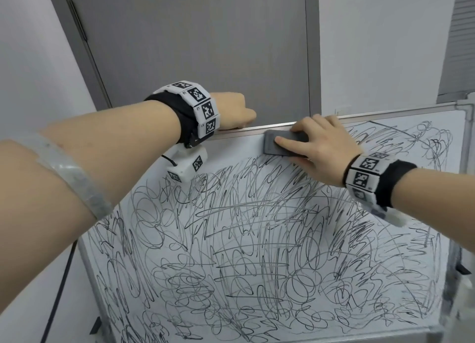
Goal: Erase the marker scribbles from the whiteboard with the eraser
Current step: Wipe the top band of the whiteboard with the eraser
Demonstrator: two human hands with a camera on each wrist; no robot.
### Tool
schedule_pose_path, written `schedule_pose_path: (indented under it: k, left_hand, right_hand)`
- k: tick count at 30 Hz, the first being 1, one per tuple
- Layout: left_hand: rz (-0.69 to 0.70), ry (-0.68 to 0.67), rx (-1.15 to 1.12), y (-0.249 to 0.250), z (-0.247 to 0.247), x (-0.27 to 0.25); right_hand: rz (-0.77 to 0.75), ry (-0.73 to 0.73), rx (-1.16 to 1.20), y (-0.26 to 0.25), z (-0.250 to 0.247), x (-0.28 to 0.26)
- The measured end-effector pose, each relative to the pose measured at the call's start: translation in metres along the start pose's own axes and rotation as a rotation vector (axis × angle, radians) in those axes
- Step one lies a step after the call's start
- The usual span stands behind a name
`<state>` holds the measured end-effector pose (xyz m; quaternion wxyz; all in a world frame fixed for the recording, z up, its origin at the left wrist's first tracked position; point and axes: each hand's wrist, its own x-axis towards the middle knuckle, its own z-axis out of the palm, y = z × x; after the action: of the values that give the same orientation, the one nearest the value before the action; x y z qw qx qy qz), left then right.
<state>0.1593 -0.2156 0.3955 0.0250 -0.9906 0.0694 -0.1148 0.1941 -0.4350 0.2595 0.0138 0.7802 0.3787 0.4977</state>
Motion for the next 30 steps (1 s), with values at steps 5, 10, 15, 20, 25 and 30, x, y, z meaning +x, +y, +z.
schedule_pose_path:
  k: [5,10,15,20,25,30]
  left_hand:
    - [0.01,-0.027,0.002,-0.001,-0.001,-0.002]
    - [0.027,0.0,0.016,-0.006,0.003,0.001]
    - [0.057,0.03,0.04,-0.01,0.008,0.001]
    - [0.066,0.009,0.045,-0.012,0.007,-0.001]
    - [0.055,-0.031,0.002,-0.009,0.007,-0.002]
    - [0.052,-0.057,0.03,-0.009,0.006,-0.002]
  right_hand:
    - [-0.004,0.017,-0.002,-0.033,0.011,0.027]
    - [0.012,-0.005,0.006,0.004,-0.006,0.002]
    - [0.076,0.003,-0.023,0.049,-0.016,-0.039]
    - [0.089,0.008,-0.046,0.046,-0.014,-0.04]
    - [0.003,-0.023,0.007,0.008,-0.006,-0.018]
    - [-0.06,-0.027,0.041,-0.042,0.018,0.021]
